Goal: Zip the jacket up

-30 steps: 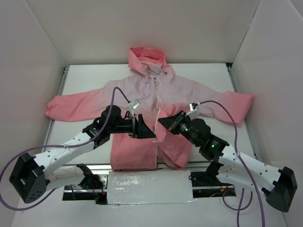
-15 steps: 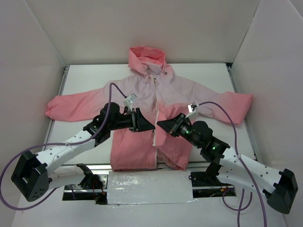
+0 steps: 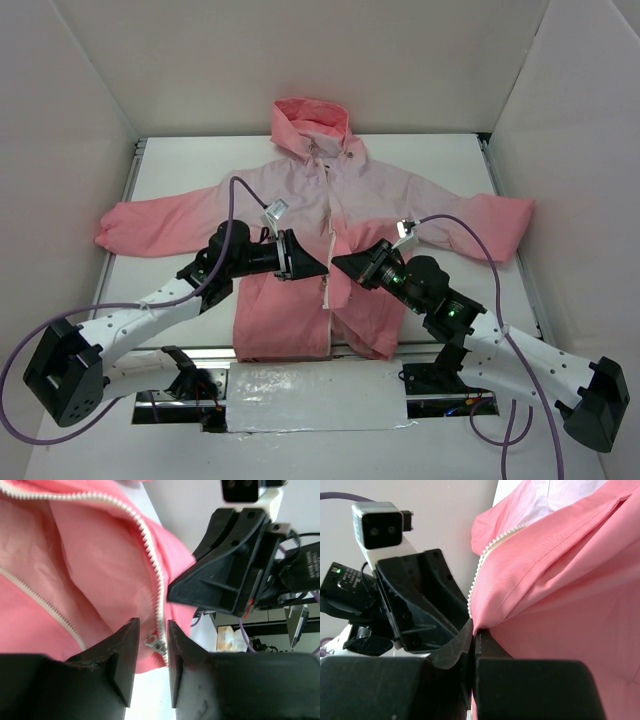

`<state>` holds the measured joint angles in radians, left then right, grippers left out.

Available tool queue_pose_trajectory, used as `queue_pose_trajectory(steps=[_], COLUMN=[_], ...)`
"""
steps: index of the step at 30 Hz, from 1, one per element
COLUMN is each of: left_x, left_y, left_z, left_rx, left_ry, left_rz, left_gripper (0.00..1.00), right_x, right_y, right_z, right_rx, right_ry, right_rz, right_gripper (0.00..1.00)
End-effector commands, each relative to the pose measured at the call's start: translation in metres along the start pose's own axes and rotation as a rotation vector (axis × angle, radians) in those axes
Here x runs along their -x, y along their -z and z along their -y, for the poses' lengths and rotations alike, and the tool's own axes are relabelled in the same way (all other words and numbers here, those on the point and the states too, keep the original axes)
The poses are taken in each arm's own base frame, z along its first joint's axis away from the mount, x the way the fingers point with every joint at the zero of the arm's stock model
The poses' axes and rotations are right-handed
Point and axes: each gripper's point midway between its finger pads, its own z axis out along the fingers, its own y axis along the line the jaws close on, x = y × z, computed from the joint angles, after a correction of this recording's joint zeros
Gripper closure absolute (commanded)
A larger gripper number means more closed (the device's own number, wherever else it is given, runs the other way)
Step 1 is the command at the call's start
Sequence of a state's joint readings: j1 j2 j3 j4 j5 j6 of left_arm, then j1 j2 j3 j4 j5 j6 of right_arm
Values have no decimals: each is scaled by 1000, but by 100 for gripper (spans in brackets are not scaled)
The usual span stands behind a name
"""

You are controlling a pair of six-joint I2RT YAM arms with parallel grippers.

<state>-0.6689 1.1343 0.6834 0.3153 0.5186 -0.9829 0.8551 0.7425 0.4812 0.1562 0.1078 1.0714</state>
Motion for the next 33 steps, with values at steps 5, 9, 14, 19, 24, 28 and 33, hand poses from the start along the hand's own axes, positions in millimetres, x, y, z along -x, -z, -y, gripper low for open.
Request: queue_pose_trajectory(steps=[5,9,14,19,24,28,33], left_x=[-1,1,3,0,-5,-6,-6], left_y=[6,7,9,12,11,10,9], left_z=[10,16,20,21,17,16,14], left_rx=[-56,-75,-85,-88,-97,-96,-89], left_ry=[-35,-46,-51,-48,-36,-37,-43], left_rz=[9,16,20,18,1,-3,-8], left_gripper=[45,48,58,60,59,58,48], right_x=[10,9,11,13,15,18,15], right_y=[1,0,0,-1,-1,-1,-3], right_z=[-36,-38,-33,-31,-35,-38,-40], right_rx=[121,121,103,84,96,105,112], right_ry=[12,12,13,8,6,-2,-2], right_rz=[20,13,22,31,35,43,28], right_gripper=[100,100,100,100,100,100,100])
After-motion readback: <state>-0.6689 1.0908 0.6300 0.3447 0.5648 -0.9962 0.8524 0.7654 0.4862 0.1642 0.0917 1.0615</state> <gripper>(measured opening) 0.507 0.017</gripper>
